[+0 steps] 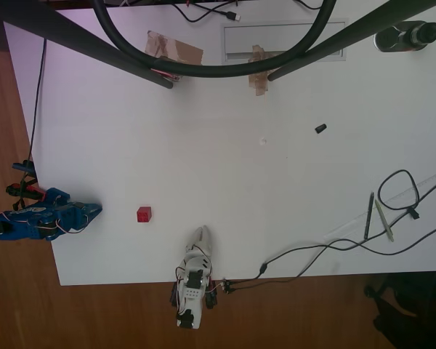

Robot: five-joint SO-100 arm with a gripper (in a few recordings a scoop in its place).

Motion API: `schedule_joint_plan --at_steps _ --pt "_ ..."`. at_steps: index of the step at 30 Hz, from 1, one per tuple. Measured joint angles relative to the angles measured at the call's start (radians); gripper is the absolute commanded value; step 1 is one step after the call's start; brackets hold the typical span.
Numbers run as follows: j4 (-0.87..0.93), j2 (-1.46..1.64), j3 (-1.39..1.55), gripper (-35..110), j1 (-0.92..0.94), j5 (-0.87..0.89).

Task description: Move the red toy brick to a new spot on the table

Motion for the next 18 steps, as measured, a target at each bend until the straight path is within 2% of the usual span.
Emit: schedule_joint_plan --at_steps 8,18 --pt "-0.005 -0.023 -0.005 0 0.000 -0.063" --pt "-0.092 -0.557 -0.419 0 -0.075 -0.046"
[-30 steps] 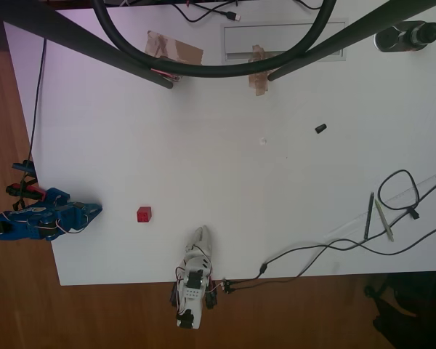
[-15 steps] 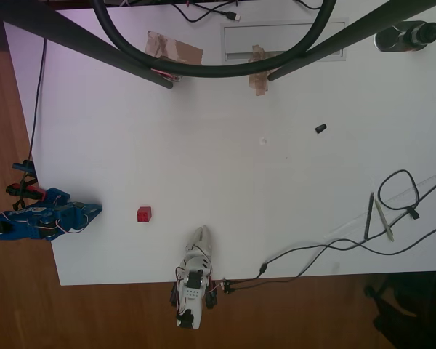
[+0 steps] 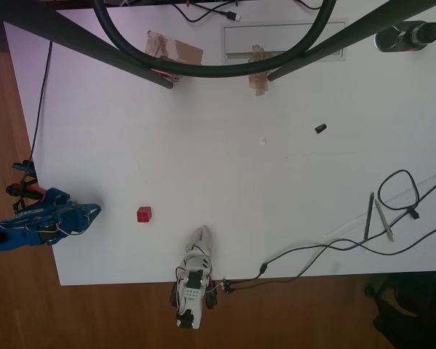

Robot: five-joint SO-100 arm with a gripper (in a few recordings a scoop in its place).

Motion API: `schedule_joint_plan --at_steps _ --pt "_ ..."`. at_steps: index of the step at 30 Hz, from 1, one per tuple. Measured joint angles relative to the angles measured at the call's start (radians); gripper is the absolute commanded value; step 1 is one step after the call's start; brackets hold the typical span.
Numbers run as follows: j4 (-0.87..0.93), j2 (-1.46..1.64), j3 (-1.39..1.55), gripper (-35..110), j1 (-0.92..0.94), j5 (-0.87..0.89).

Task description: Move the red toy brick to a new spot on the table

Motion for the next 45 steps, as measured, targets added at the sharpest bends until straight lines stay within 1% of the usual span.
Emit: schedule_joint_plan --at_steps 6,14,20,25,35,45 --pt "-0.037 -0.265 -0.272 1 0.009 -0.011" --pt "-0.138 -0.581 -0.497 9 0.078 -0.069" --pt "-0.206 -0.744 -0.575 17 0.114 -0.118" --pt "-0.242 -0.857 -0.638 21 0.133 -0.124" --pt "-0.313 -1.043 -0.755 23 0.141 -0.078" --pt "-0.408 -1.140 -0.805 22 0.153 -0.069"
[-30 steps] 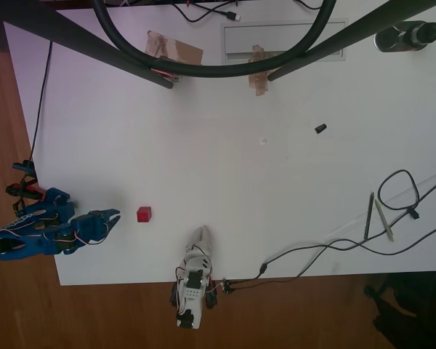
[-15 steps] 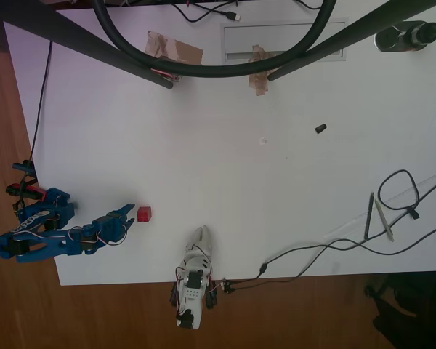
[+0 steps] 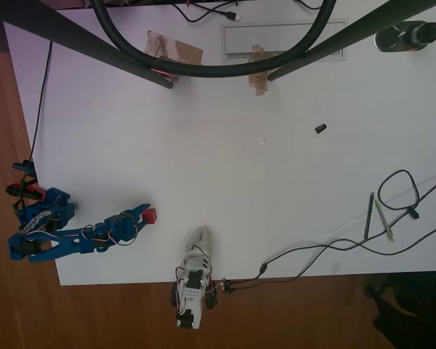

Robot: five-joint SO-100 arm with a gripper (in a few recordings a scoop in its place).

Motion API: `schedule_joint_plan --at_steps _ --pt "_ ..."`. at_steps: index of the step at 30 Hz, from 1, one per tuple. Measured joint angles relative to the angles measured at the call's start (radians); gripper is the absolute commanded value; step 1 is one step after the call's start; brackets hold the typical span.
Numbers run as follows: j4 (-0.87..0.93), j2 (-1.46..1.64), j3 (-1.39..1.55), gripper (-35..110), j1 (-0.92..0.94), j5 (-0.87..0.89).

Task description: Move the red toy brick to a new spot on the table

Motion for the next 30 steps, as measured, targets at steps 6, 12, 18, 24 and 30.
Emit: schedule_joint_plan --at_steps 6,12,18,24,30 --pt "-0.034 -0.006 0.006 19 0.000 -0.011" --pt "-0.072 0.020 0.051 21 0.002 -0.054" --pt "0.043 0.087 0.052 23 0.034 -0.170" --pt "0.034 0.101 0.052 26 0.086 -0.259" --pt "-0.043 0.101 0.052 29 0.120 -0.319"
